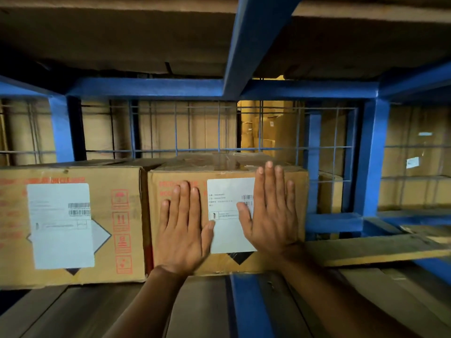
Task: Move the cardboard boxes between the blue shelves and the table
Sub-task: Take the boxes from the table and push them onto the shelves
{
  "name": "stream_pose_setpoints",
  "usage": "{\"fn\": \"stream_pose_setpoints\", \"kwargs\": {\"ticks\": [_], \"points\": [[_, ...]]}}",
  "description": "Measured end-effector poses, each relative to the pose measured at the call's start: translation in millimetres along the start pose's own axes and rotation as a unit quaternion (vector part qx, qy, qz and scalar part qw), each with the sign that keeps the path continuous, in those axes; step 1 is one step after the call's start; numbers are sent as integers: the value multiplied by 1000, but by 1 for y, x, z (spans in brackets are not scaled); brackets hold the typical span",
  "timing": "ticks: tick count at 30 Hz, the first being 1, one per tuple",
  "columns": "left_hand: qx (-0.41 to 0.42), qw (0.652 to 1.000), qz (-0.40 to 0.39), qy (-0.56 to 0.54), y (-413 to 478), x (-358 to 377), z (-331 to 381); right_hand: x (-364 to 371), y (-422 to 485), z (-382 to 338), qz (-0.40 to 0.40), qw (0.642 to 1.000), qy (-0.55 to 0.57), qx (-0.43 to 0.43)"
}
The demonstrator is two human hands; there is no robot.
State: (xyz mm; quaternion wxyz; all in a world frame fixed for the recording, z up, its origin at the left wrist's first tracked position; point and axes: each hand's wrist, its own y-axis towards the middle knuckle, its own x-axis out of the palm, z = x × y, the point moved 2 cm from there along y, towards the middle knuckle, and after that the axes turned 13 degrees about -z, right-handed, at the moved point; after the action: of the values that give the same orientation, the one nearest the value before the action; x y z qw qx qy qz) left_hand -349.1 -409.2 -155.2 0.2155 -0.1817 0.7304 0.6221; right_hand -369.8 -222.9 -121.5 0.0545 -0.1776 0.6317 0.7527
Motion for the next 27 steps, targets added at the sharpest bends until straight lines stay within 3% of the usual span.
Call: {"fn": "stream_pose_setpoints", "kwargs": {"ticks": [10,19,23,27], "points": [[2,999,43,3,15,18,3,29,-6,7,30,999,12,-16],[1,1000,13,4,10,12,3,24,-10,6,1,1000,18,-1],[0,999,-34,7,10,6,4,17,-10,2,-48,998,17,21],[-12,995,-94,-1,4,-12,13,-9,-15,5,-167,985,16,32]]}}
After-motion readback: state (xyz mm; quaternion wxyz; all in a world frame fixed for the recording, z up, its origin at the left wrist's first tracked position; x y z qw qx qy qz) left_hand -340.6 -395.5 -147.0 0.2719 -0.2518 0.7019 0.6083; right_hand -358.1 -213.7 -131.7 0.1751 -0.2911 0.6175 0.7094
